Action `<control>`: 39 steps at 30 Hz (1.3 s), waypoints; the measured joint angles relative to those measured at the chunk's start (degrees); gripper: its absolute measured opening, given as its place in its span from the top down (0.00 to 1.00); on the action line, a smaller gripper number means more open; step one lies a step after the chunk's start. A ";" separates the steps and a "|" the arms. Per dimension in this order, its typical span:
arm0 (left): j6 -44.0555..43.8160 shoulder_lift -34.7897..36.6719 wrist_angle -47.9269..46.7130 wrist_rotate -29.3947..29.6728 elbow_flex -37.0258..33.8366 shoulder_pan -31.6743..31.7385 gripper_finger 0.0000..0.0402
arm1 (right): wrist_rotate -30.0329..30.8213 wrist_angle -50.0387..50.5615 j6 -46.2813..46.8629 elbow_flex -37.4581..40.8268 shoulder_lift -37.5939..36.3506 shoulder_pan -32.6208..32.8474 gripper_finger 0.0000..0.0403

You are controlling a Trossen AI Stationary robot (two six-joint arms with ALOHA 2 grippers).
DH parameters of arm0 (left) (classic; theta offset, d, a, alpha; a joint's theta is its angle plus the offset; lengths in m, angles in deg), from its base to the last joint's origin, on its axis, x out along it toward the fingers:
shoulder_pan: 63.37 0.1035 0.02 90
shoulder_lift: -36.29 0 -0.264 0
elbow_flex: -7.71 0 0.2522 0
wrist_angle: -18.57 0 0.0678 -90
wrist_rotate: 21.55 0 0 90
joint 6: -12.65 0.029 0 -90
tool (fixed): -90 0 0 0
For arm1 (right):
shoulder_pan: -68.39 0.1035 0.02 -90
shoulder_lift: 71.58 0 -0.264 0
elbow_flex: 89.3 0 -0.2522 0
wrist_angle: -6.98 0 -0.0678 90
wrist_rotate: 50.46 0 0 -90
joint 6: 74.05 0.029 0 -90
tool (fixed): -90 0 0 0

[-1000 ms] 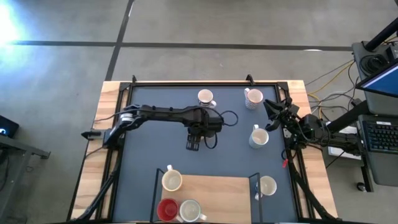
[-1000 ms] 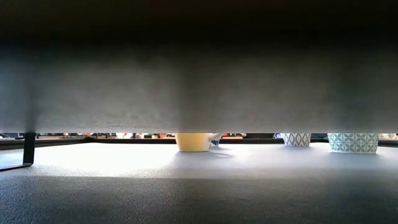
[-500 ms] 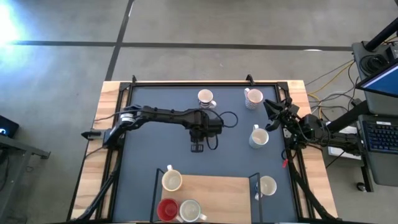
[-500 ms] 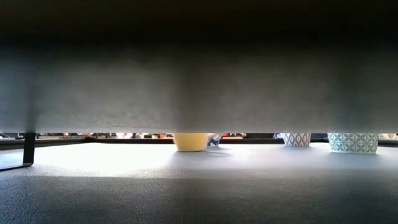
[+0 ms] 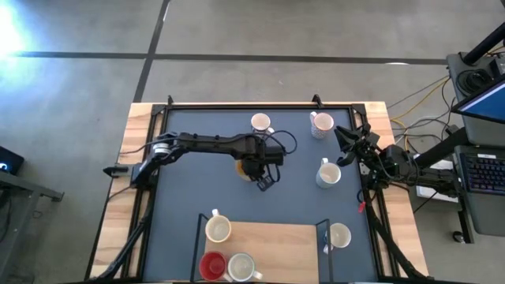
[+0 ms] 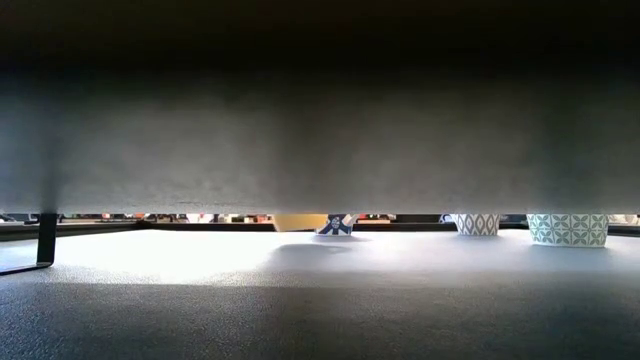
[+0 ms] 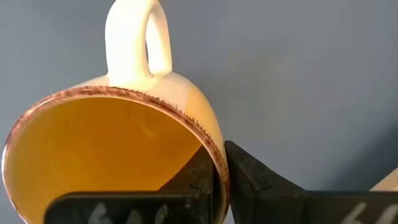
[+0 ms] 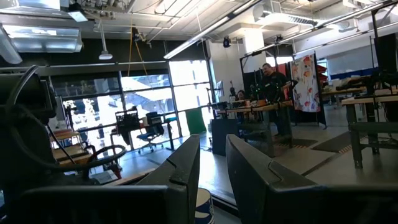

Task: Place coffee mugs
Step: Put the yellow mug on the shelf

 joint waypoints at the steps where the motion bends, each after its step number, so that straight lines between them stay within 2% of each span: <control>1: -1.16 0.00 0.72 0.03 0.00 0.02 0.98 | 0.00 -0.01 -0.02 0.00 0.00 0.00 0.83; 7: -7.52 0.00 1.77 -0.01 -0.74 0.83 0.96 | 0.00 -0.01 0.00 0.01 -0.01 0.02 0.83; 17: -7.66 0.00 3.67 0.36 -1.86 1.91 0.84 | 0.00 -0.01 0.00 -0.01 0.00 0.01 0.83; 23: -0.38 0.00 4.21 0.18 -1.88 1.99 0.71 | 0.00 0.00 0.00 0.00 0.00 0.01 0.83; 27: 1.94 0.00 3.92 -2.88 -1.03 1.63 0.65 | 0.00 -0.01 0.00 -0.01 -0.01 0.00 0.83; 34: 10.09 0.02 0.36 -3.38 4.68 1.17 0.62 | 0.00 0.01 0.00 -0.01 -0.01 0.00 0.83; 39: 22.99 0.11 -7.36 -3.39 8.29 0.15 0.62 | 0.00 0.01 0.00 -0.01 0.00 0.02 0.83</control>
